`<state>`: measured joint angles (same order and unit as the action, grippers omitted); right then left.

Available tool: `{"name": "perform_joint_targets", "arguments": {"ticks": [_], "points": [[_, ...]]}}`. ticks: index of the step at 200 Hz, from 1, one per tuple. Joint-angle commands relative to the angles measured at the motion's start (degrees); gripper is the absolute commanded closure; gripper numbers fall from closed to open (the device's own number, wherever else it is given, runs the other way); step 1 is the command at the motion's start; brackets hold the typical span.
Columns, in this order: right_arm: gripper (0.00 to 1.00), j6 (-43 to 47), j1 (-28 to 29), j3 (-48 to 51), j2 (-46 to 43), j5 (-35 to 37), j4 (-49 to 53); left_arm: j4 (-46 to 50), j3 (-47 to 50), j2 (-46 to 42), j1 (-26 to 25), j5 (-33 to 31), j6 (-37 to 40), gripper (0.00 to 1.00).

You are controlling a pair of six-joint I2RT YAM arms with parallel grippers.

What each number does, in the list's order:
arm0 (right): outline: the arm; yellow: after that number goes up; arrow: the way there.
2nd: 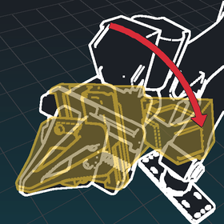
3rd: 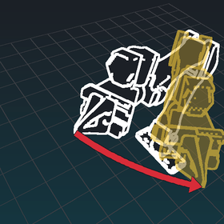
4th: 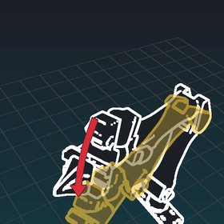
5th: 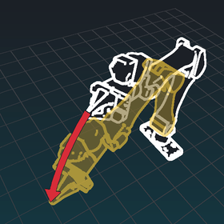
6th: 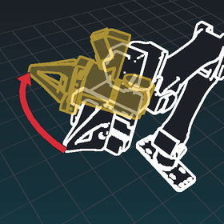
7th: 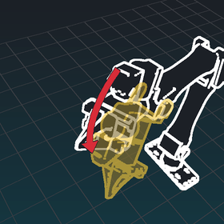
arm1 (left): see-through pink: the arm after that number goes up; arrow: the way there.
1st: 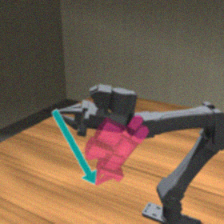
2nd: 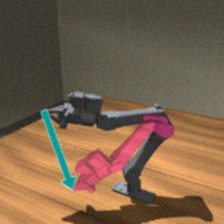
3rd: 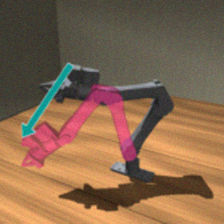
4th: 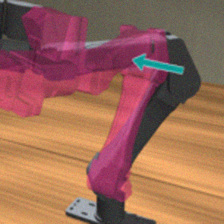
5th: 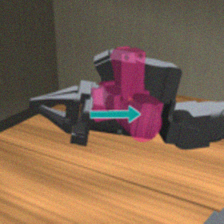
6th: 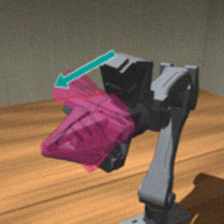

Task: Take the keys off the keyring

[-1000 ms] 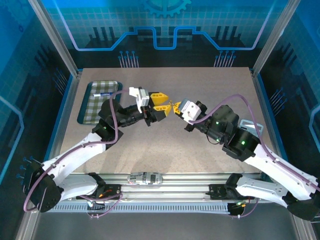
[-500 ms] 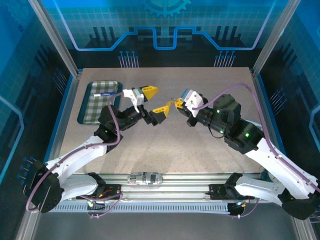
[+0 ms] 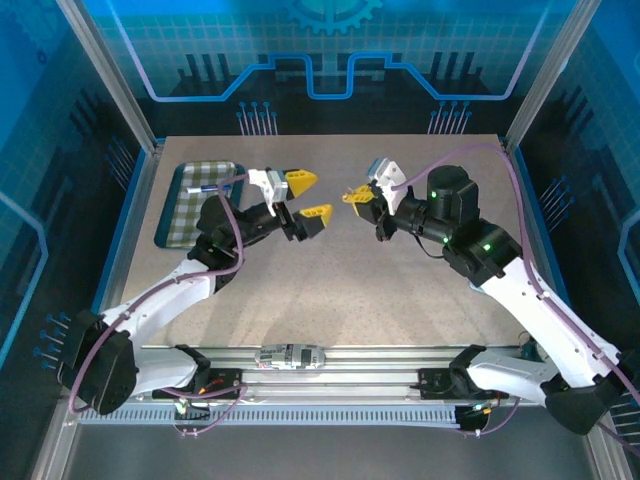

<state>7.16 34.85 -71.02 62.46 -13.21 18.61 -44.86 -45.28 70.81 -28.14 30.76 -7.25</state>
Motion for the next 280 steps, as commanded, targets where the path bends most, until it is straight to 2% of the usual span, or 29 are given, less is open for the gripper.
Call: {"name": "perform_joint_targets", "arguments": {"ticks": [1,29,86,111,127,154,164,179,214,254,280], "points": [[1.0,-2.69,-0.79,-1.94,0.25,-5.09,0.16,0.2,-1.37,1.51,-2.36,1.65,6.59,0.01],[1.0,-3.84,-1.01,-1.94,0.47,-6.58,-0.07,-1.07,-2.68,3.52,-3.26,1.06,8.54,0.02],[1.0,-5.57,-1.46,-1.33,0.65,-9.36,-1.11,-2.95,-6.69,6.58,-4.64,1.66,8.18,0.24],[1.0,-5.93,-1.45,-1.49,0.82,-9.73,-1.12,-3.87,-7.68,7.23,-5.21,2.33,7.77,0.27],[1.0,-6.04,-1.53,-1.42,0.83,-9.82,-1.21,-3.76,-8.24,7.42,-5.6,2.7,7.91,0.35],[1.0,-6.36,-1.56,-1.31,0.57,-9.81,-1.6,-3.69,-8.51,7.59,-5.95,2.68,8.21,0.38],[1.0,-6.4,-1.57,-1.19,0.56,-9.98,-1.65,-4.03,-8.64,7.59,-6.07,2.47,8.21,0.44],[1.0,-6.54,-1.63,-1.14,0.56,-10.07,-1.71,-4.86,-8.52,7.59,-6.3,2.2,8.14,0.46],[1.0,-7.1,-1.72,-0.56,0.4,-10.17,-2.39,-5.51,-8.73,7.2,-6.39,1.81,8.08,0.61],[1.0,-7.64,-2.02,0.06,0.03,-10.17,-3.24,-6.42,-8.56,6.64,-6.32,0.94,8.03,0.72],[1.0,-8.3,-2.5,0.53,-0.33,-10.79,-4.01,-6.96,-8.12,6.06,-6.33,-0.19,8.21,0.83]]}}
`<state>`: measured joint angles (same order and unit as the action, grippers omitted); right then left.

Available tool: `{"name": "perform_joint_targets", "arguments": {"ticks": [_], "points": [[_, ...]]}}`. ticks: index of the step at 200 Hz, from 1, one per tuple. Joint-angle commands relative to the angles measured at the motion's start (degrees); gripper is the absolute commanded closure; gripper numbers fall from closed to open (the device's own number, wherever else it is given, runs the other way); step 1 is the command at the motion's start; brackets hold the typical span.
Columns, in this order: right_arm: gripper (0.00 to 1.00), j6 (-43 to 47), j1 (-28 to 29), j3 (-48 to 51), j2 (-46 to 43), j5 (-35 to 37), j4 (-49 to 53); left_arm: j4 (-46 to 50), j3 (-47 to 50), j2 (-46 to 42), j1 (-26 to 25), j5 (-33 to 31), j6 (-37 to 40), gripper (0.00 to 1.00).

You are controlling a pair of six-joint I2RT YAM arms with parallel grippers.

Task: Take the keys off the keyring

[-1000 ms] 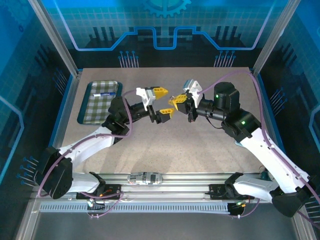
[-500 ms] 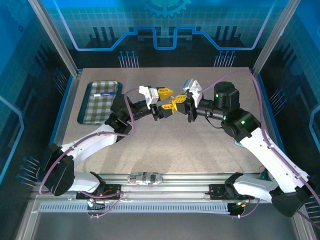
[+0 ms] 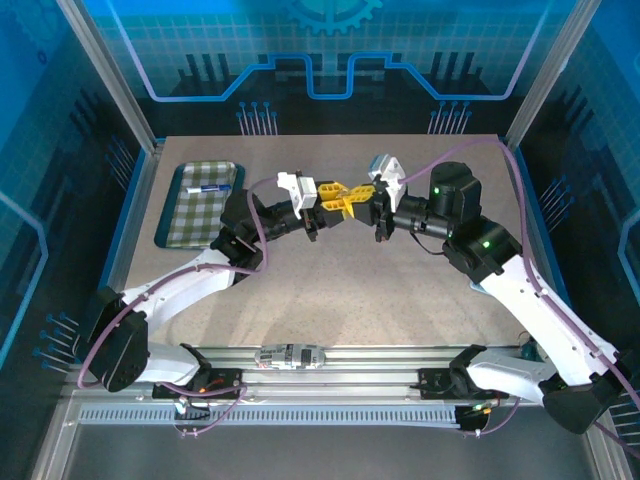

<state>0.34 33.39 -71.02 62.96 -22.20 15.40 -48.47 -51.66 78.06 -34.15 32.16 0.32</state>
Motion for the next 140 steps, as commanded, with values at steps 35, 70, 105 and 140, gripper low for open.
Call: {"name": "perform_joint_targets", "arguments": {"ticks": [35,70,105,140], "points": [[1.0,-1.39,-1.48,1.06,-1.33,-1.26,-0.81,-3.07,-1.79,-2.07,-0.35,-2.19,0.83,1.0],[1.0,-0.25,-1.75,2.09,-2.14,0.54,-1.54,-1.6,-2.09,-3.41,-0.31,-2.73,0.65,1.0],[1.0,0.75,-1.76,4.72,-3.82,2.48,-5.6,1.11,-1.21,-5.34,-0.66,-4.15,2.78,1.0],[1.0,7.59,-1.01,13.53,-8.64,5.14,-14.87,8.9,-1.19,-8.5,-3.3,-9.54,11.8,1.0]]}}
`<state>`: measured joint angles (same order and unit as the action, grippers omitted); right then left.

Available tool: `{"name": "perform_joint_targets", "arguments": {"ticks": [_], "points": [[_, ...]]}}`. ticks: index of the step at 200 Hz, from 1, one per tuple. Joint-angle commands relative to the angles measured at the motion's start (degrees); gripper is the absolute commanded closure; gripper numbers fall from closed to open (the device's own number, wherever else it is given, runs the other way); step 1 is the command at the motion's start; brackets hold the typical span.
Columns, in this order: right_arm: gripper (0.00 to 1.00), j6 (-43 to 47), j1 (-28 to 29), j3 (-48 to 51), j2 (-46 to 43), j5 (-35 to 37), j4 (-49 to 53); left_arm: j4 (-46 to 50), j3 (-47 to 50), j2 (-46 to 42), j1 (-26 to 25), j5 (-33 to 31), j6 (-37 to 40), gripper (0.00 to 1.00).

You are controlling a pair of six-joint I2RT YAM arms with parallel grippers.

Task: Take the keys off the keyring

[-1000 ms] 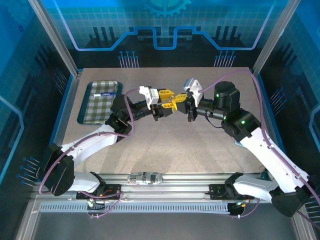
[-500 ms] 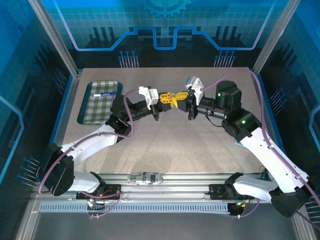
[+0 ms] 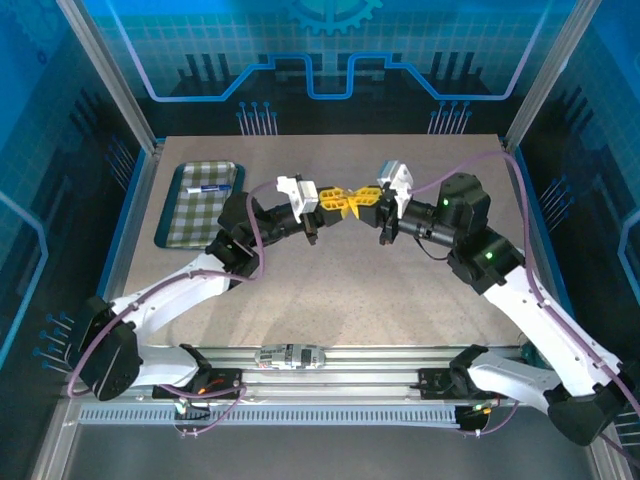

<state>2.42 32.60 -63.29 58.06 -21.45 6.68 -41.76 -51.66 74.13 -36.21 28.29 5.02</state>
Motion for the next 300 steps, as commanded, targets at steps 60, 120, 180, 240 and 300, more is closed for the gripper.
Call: {"name": "perform_joint_targets", "arguments": {"ticks": [60,120,180,240,300], "points": [[1.0,16.55,3.25,15.27,-8.91,9.31,-14.54,11.41,-2.66,-7.74,-4.09,-10.62,17.21,1.0],[1.0,22.22,7.07,18.8,-10.51,12.61,-17.89,13.98,-3.69,-8.01,-4.27,-11.68,13.81,1.0],[1.0,27.52,10.78,19.9,-10.41,16.78,-18.37,16.09,-5.38,-7.86,-4.18,-11.64,8.33,1.0],[1.0,30.72,11.98,21.76,-11.46,15.39,-18.58,15.01,-6.0,-8.19,-3.14,-10.87,2.71,1.0],[1.0,34.86,14.96,21.88,-11.04,16.56,-17.9,15.47,-6.44,-8.3,-2.16,-8.97,-0.67,1.0]]}}
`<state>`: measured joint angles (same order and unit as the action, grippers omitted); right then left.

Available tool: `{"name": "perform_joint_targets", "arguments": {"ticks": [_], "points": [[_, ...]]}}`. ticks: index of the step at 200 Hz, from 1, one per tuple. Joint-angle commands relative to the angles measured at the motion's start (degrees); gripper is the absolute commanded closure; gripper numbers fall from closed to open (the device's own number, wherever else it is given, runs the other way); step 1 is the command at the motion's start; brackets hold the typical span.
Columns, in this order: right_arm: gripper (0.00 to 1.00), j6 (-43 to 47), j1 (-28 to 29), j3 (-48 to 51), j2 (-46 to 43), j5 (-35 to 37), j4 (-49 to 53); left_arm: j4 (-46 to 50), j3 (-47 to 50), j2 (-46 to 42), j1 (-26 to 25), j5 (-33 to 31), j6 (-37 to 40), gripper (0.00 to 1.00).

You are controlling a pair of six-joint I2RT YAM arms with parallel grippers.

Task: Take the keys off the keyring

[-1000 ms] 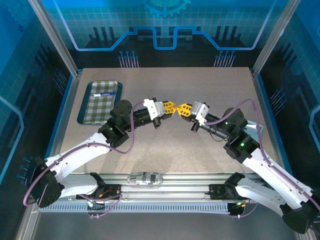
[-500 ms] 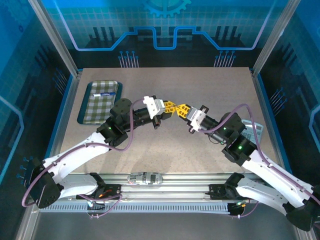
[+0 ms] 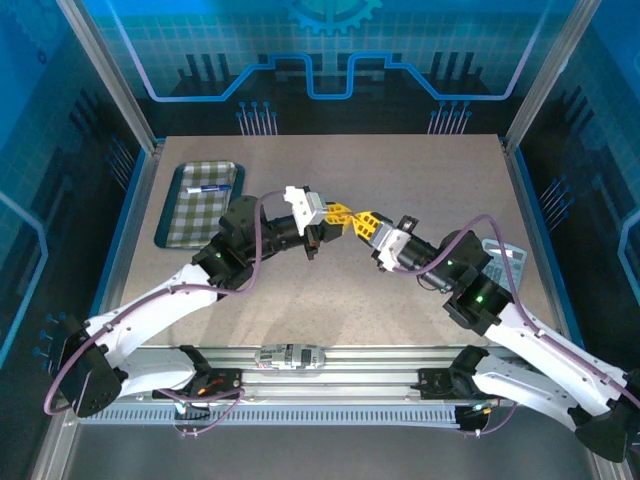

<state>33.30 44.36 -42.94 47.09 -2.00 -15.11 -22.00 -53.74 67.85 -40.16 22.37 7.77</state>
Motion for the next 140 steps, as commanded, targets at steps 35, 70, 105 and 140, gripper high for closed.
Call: {"name": "perform_joint_targets", "arguments": {"ticks": [35,70,105,140], "points": [[1.0,6.28,5.43,1.2,1.03,-1.57,3.17,-3.67,-5.18,-1.11,1.81,-1.65,-4.71,1.0],[1.0,8.96,7.42,0.66,2.72,-0.54,3.37,-2.86,-6.02,-0.97,1.83,-0.66,-5.67,1.0],[1.0,10.54,8.32,0.37,3.81,0.47,3.79,-0.52,-7.08,-0.54,1.77,0.71,-5.14,1.0],[1.0,14.16,10.54,-0.66,5.64,2.75,5.49,1.11,-8.04,0.0,1.47,2.19,-4.88,1.0]]}}
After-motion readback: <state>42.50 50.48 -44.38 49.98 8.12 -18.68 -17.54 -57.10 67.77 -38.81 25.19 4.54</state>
